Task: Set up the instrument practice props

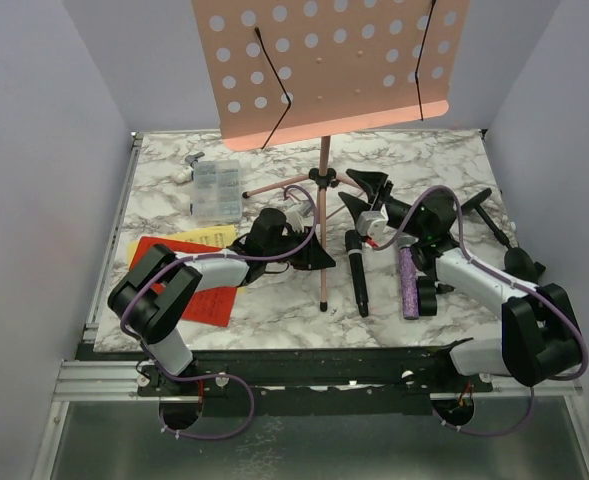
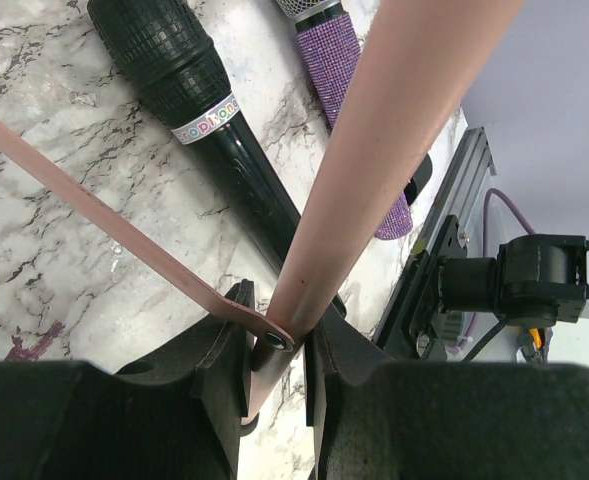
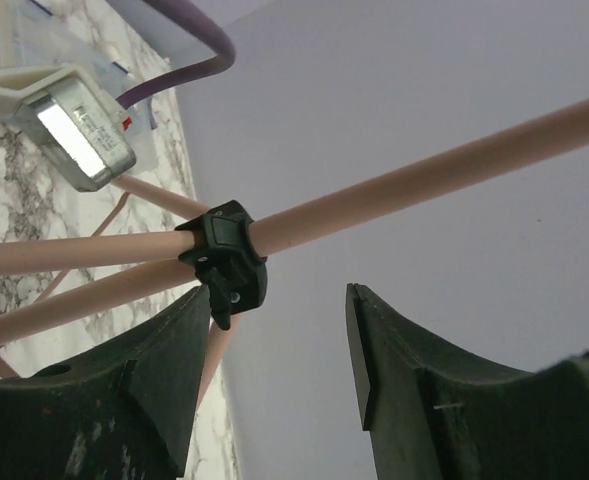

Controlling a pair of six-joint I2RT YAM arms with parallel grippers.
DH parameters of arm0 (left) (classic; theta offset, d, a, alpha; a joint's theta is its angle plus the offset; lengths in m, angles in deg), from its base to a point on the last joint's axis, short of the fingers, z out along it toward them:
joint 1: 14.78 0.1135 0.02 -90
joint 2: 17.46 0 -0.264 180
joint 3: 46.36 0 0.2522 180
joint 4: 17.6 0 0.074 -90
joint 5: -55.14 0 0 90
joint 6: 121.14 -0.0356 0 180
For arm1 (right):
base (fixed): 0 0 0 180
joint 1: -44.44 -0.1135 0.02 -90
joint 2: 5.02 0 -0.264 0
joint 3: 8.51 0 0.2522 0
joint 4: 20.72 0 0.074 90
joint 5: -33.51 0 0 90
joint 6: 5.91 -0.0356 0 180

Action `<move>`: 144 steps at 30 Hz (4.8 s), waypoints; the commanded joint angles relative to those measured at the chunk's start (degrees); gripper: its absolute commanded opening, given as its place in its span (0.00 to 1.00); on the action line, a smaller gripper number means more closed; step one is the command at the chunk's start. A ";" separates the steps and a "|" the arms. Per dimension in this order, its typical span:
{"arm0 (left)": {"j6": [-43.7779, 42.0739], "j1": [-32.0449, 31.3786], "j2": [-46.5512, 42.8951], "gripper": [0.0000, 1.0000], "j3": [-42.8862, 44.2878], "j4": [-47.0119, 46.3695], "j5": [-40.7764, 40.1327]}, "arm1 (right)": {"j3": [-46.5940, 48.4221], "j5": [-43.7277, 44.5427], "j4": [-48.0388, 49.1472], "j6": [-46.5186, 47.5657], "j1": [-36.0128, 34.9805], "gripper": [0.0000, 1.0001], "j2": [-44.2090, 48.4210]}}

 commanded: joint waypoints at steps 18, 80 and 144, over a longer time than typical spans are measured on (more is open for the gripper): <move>1.02 0.39 1.68 0.00 -1.69 11.34 -2.26 | 4.67 1.47 1.11 -9.69 -0.13 0.42 -8.93; 0.89 0.41 0.15 0.00 -1.56 11.49 -2.46 | -8.54 11.04 -10.93 5.22 -3.94 0.73 16.32; 0.58 0.42 0.03 0.00 -2.13 11.60 -3.53 | 28.50 26.29 -23.66 -186.29 -4.25 0.14 -8.35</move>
